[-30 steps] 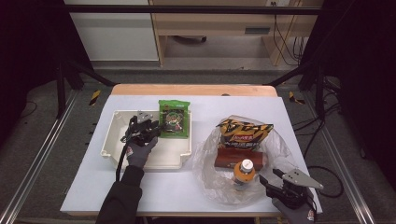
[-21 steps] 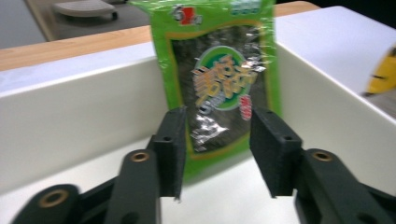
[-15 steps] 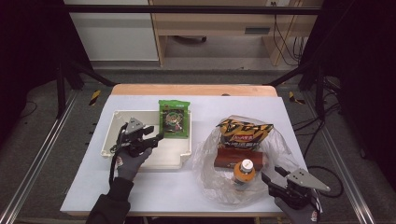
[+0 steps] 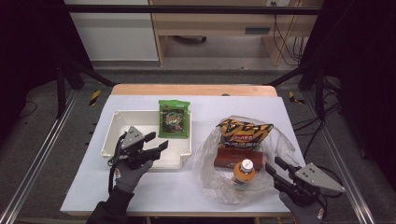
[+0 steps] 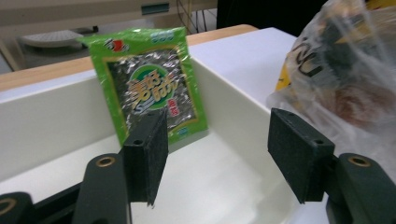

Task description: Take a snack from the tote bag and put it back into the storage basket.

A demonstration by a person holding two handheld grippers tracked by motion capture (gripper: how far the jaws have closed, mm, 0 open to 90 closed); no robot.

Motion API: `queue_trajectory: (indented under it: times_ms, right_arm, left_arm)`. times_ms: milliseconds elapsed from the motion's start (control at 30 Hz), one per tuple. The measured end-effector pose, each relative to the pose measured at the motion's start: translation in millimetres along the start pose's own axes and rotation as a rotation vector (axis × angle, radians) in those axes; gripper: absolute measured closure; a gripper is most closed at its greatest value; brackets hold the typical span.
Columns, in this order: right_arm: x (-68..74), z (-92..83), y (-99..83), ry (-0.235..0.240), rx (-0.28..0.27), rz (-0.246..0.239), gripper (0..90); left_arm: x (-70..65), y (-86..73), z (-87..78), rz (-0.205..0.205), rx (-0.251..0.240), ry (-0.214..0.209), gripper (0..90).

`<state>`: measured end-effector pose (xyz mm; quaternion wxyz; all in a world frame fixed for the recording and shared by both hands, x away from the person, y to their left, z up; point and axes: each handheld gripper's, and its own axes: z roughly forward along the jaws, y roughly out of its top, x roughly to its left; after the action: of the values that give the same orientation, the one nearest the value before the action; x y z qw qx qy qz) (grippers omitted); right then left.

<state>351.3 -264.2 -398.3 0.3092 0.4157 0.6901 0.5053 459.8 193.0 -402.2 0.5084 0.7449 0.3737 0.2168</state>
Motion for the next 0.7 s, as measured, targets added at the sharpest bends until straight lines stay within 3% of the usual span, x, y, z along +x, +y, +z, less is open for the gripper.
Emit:
queue_trajectory:
  times_ms: [233, 433, 567, 700]
  right_arm:
    - [-3.1, 6.4, 15.7, -0.013, -0.012, -0.008, 59.7]
    - [-8.7, 15.0, 28.8, -0.038, -0.026, -0.014, 50.0]
    - [-17.5, 19.8, 38.4, -0.047, -0.043, 0.009, 41.3]
    - [-21.3, 23.5, 42.0, -0.059, -0.04, 0.009, 39.9]
  left_arm:
    - [-15.1, 8.0, -4.9, 0.022, -0.032, -0.03, 33.4]
    - [-35.1, 21.2, -10.7, 0.051, -0.06, -0.061, 33.6]
    - [-47.2, 34.7, -14.2, 0.073, -0.101, -0.081, 34.1]
    - [-57.9, 49.6, -11.5, 0.086, -0.12, -0.102, 34.9]
